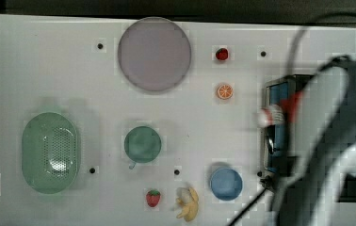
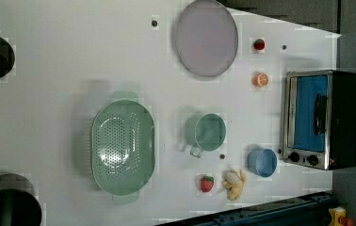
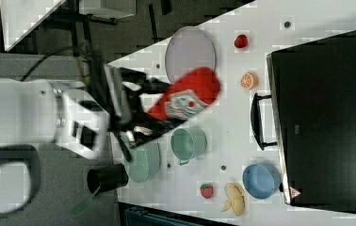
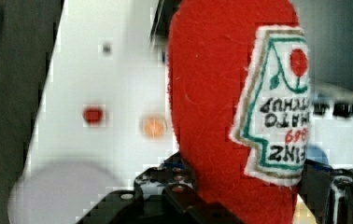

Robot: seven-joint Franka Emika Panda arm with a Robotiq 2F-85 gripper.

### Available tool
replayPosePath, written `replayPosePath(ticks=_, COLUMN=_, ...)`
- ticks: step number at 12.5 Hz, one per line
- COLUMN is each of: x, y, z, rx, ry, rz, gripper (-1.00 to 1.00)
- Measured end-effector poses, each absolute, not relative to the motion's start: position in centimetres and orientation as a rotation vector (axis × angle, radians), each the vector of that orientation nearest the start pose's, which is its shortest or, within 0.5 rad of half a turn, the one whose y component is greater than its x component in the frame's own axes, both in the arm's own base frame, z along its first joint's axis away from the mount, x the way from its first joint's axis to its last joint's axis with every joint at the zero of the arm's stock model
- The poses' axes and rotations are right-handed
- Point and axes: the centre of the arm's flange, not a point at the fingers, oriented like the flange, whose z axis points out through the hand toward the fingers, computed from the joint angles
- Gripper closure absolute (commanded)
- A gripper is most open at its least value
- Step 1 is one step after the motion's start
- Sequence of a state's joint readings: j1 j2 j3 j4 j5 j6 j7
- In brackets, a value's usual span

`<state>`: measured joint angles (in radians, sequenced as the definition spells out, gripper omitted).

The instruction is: Pick Ketchup from oven and place it on table.

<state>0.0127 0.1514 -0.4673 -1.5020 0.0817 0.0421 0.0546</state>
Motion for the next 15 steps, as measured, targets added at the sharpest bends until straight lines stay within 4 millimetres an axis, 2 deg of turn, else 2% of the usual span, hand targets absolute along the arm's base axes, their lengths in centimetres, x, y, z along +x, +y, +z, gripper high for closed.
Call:
replayPosePath(ticks=2, x=56.8, y=-17.1, z=57.3, rx=-2.633, ry=1.738, rz=0.146, gripper=-0.27)
replayPosePath(ticks=4, x=58.9, y=-10.3, z=56.1, rx=-2.74, ry=1.576, rz=0.16, gripper=-0.27)
replayPosePath(ticks=6, x=59.9, y=-3.8, z=53.6, rx=-2.842, ry=1.42, rz=0.194, gripper=-0.27)
replayPosePath(ticks=8, x=60.4, y=1.2, z=50.6, rx=-2.883, ry=1.299, rz=0.176, gripper=-0.27)
replayPosePath(ticks=9, x=60.2, y=2.9, z=48.7, rx=-2.887, ry=1.259, rz=0.191, gripper=-0.27)
replayPosePath(ticks=11, x=59.2, y=4.6, z=44.0, rx=-2.897, ry=1.228, rz=0.217, gripper=-0.27)
replayPosePath(ticks=13, x=57.4, y=3.5, z=38.4, rx=-2.929, ry=1.253, rz=0.263, gripper=-0.27)
replayPosePath(ticks=15, x=56.5, y=1.1, z=34.1, rx=-2.893, ry=1.325, rz=0.244, gripper=-0.27)
